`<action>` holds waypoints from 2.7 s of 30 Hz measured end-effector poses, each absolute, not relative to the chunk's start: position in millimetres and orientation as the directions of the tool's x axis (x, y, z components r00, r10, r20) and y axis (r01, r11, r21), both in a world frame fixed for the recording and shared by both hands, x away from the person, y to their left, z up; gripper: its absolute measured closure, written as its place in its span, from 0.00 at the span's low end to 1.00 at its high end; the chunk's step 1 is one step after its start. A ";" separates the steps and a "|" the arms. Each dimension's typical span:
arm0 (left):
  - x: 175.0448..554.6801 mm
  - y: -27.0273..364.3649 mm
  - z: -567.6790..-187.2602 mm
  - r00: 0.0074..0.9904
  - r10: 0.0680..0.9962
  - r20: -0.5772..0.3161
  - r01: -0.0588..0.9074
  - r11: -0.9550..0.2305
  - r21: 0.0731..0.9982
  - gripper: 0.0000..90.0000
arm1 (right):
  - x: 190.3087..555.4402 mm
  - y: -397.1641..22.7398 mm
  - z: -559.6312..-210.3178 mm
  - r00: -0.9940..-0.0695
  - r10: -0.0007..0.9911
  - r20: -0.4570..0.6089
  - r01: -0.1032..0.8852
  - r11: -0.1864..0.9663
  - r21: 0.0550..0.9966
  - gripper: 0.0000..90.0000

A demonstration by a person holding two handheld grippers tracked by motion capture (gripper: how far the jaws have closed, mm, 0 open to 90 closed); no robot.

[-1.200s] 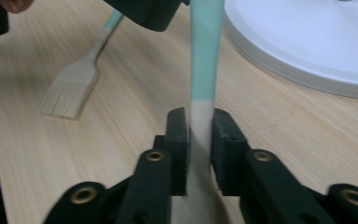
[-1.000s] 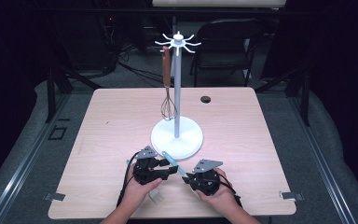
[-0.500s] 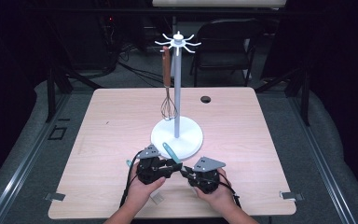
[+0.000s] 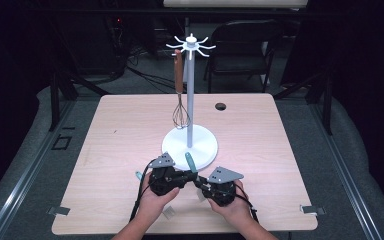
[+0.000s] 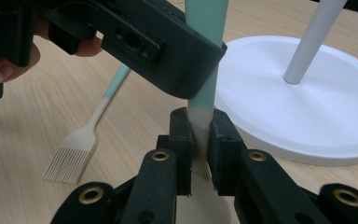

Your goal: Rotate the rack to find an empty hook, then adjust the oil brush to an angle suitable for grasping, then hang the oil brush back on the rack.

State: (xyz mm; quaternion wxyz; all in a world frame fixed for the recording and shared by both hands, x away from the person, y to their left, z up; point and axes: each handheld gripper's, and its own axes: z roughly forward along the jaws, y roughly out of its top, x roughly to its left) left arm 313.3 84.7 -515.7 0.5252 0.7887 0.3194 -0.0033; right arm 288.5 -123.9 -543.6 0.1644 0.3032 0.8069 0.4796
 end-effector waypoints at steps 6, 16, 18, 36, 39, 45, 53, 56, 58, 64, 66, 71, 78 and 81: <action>316.7 84.2 -515.4 0.800 0.487 -0.350 0.515 -0.257 0.818 0.94 | 289.0 -124.6 -543.9 -0.762 0.647 0.027 0.332 0.354 0.874 0.90; 326.6 84.6 -506.5 0.812 0.483 -0.329 0.507 -0.302 0.807 0.94 | 288.1 -133.1 -541.4 -0.763 0.645 0.049 0.338 0.333 0.880 0.79; 329.1 85.5 -503.7 0.812 0.488 -0.320 0.505 -0.313 0.804 0.94 | 288.3 -135.4 -540.8 -0.762 0.646 0.053 0.340 0.328 0.881 0.78; 355.9 101.8 -451.7 0.831 0.510 -0.221 0.463 -0.415 0.783 0.94 | 293.1 -148.1 -547.5 -0.741 0.668 0.070 0.384 0.336 0.860 0.65; 360.8 104.2 -439.8 0.838 0.505 -0.208 0.451 -0.424 0.786 0.94 | 293.3 -149.0 -548.3 -0.741 0.668 0.069 0.388 0.341 0.856 0.64; 369.0 107.0 -413.6 0.842 0.511 -0.175 0.428 -0.434 0.793 0.94 | 293.0 -149.2 -550.7 -0.738 0.670 0.073 0.393 0.339 0.855 0.63; 377.8 106.6 -378.5 0.851 0.506 -0.140 0.396 -0.445 0.803 0.94 | 293.9 -149.5 -552.7 -0.737 0.672 0.068 0.395 0.347 0.851 0.63; 381.7 105.7 -367.7 0.854 0.503 -0.131 0.389 -0.452 0.803 0.94 | 294.1 -149.3 -553.2 -0.735 0.674 0.072 0.398 0.342 0.851 0.63; 384.4 104.9 -360.2 0.858 0.499 -0.120 0.381 -0.464 0.799 0.94 | 294.4 -149.2 -553.7 -0.734 0.675 0.071 0.395 0.339 0.854 0.63; 394.1 103.7 -336.0 0.863 0.493 -0.111 0.368 -0.462 0.807 0.94 | 295.2 -149.5 -553.7 -0.733 0.677 0.075 0.399 0.337 0.853 0.63; 397.2 103.1 -327.2 0.863 0.493 -0.111 0.366 -0.458 0.810 0.94 | 295.8 -149.9 -554.0 -0.732 0.677 0.077 0.398 0.334 0.854 0.63; 402.7 98.3 -304.9 0.871 0.480 -0.108 0.349 -0.449 0.823 0.94 | 296.0 -151.3 -553.1 -0.731 0.678 0.076 0.399 0.334 0.854 0.63; 414.1 90.0 -283.3 0.877 0.460 -0.139 0.356 -0.427 0.832 0.94 | 295.9 -152.8 -552.7 -0.723 0.685 0.084 0.403 0.320 0.857 0.63; 417.1 86.4 -281.1 0.879 0.454 -0.144 0.358 -0.431 0.828 0.94 | 296.1 -154.0 -552.3 -0.726 0.682 0.089 0.403 0.316 0.859 0.63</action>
